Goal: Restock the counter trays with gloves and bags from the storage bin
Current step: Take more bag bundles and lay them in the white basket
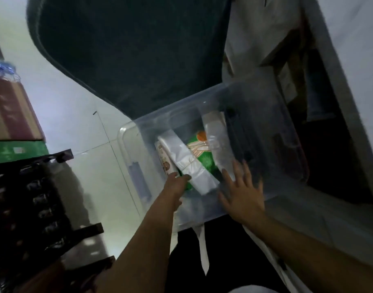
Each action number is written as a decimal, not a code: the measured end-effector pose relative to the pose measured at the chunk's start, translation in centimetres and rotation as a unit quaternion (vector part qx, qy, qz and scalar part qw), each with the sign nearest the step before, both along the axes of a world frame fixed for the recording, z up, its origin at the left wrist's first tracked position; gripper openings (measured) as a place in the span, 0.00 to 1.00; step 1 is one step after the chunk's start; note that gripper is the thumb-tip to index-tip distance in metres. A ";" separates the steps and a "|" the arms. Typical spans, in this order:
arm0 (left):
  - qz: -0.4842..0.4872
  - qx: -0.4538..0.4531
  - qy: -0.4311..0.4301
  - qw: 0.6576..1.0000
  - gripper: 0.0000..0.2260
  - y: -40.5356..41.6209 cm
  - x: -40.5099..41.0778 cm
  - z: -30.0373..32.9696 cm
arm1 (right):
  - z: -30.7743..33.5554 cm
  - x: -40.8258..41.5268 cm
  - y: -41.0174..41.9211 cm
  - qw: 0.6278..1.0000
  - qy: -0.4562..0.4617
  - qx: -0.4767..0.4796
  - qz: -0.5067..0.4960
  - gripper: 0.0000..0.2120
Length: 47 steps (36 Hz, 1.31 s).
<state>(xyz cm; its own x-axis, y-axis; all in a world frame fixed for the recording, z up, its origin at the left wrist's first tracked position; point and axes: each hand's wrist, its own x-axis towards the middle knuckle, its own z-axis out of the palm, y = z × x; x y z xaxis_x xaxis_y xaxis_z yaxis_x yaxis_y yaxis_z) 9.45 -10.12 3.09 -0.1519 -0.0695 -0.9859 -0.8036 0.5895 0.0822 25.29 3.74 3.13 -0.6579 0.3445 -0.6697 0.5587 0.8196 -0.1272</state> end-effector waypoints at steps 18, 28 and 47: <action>0.161 -0.062 0.027 0.985 0.20 3.7 -1.6 -10.2 | -0.7 0.6 0.1 0.992 0.115 0.020 0.042 0.30; 0.220 0.024 0.002 0.975 0.19 4.3 -2.9 -3.2 | 1.6 -0.2 0.8 0.994 0.072 -0.075 0.023 0.37; -0.018 0.416 0.134 0.899 0.17 -4.5 -0.9 20.1 | 24.0 -3.5 -0.9 0.822 0.165 -0.381 -0.390 0.30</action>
